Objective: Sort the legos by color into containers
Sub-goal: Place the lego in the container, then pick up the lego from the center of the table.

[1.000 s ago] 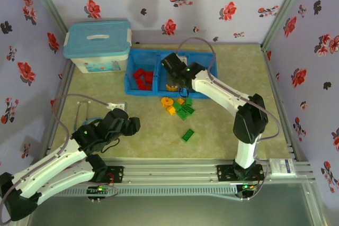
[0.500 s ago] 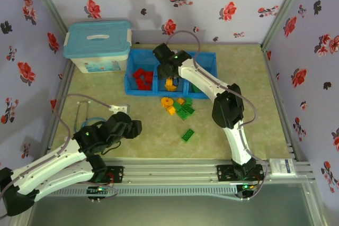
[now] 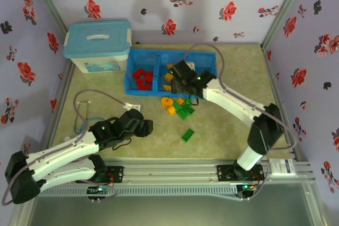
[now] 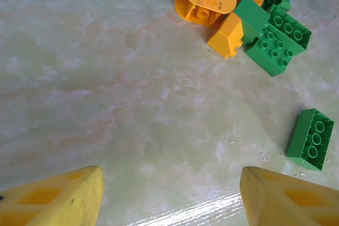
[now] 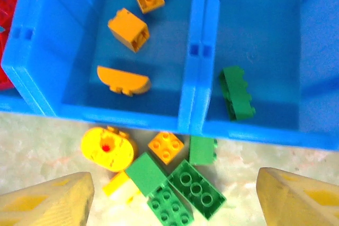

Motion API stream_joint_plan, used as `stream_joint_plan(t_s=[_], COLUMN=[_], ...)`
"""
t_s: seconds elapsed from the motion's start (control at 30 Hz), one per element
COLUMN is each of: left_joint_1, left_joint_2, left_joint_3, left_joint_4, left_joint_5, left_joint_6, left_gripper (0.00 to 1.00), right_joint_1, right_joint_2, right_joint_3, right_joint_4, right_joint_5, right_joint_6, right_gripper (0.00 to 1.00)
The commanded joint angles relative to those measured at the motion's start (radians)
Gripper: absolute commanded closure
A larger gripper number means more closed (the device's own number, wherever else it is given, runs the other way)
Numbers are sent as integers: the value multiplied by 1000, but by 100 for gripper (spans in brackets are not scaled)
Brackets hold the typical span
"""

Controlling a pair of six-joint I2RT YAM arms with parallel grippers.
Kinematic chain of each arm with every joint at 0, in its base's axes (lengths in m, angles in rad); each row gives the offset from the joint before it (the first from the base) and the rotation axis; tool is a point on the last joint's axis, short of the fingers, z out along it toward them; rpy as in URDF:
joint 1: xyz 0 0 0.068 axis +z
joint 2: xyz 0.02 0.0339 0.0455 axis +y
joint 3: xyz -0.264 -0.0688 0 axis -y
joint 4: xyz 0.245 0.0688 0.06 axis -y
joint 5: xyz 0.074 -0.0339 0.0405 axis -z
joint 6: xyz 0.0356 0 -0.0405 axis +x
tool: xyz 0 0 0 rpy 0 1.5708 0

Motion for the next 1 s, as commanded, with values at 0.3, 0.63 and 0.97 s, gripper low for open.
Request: stream_joint_plan(t_s=[0.3,0.63,0.97], left_joint_1=[43,137,163], left_joint_2=[383,667,840], left_joint_3=[205,359,470], left_joint_4=[176,215,206], left_joint_5=[130,225,231], left_joint_6=[114,148,169], left_gripper=[29,31,38], right_joint_1=[43,44,44], right_joint_2=[-440,-727,-794], right_joint_3=[-558,-784,-835], right_joint_4=[161,155,151], right_joint_5=[32,39,35], right_joint_6=[227,303,317], right_gripper=[22,26,31])
